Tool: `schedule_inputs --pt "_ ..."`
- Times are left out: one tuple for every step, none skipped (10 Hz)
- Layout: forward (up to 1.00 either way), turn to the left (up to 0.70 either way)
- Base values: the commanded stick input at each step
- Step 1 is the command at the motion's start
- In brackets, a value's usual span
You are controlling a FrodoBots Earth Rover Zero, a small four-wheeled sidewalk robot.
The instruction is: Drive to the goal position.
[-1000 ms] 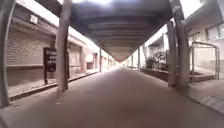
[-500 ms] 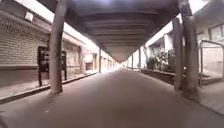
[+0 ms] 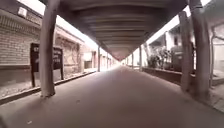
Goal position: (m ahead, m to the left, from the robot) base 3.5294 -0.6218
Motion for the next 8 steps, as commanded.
schedule_inputs --pt "0.70 0.00" --pt "0.70 0.00" --pt "0.70 0.00" --pt "0.70 0.00" --pt "0.70 0.00" --pt "0.70 0.00" --pt "0.70 0.00" --pt "0.70 0.00"
